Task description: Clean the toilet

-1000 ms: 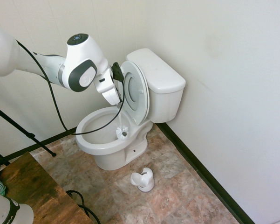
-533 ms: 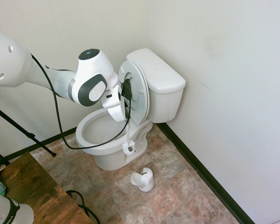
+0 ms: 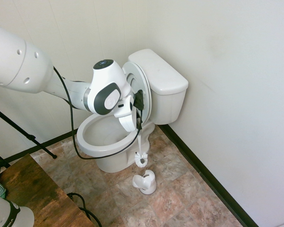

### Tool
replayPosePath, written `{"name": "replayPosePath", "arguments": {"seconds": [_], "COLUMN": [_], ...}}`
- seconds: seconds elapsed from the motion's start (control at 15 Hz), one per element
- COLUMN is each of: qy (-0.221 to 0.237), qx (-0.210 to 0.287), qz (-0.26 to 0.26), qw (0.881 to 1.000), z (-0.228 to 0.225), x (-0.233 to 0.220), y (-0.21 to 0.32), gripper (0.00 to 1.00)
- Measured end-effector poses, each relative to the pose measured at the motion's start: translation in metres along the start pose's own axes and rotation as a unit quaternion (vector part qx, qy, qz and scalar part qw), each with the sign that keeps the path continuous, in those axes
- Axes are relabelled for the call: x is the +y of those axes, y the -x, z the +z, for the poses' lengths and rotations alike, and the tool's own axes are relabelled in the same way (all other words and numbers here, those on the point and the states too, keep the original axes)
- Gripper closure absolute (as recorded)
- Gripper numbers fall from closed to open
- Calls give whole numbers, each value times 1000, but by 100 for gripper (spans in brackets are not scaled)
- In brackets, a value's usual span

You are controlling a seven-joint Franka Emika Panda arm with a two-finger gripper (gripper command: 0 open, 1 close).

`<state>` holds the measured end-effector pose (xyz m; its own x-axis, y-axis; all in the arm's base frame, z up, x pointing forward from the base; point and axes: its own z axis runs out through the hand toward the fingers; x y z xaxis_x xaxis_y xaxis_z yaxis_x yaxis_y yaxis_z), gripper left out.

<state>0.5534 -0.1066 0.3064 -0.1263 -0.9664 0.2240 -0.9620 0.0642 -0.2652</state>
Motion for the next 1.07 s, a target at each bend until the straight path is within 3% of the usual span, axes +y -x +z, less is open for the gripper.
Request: {"name": "replayPosePath", "arguments": {"seconds": [0.27, 1.07], "qy": [33, 79], "qx": [4, -5], "qz": [-14, -11], "qw": [999, 997], "z": [49, 125], "x": [-1, -3], "y": [18, 47], "gripper": [100, 100]}}
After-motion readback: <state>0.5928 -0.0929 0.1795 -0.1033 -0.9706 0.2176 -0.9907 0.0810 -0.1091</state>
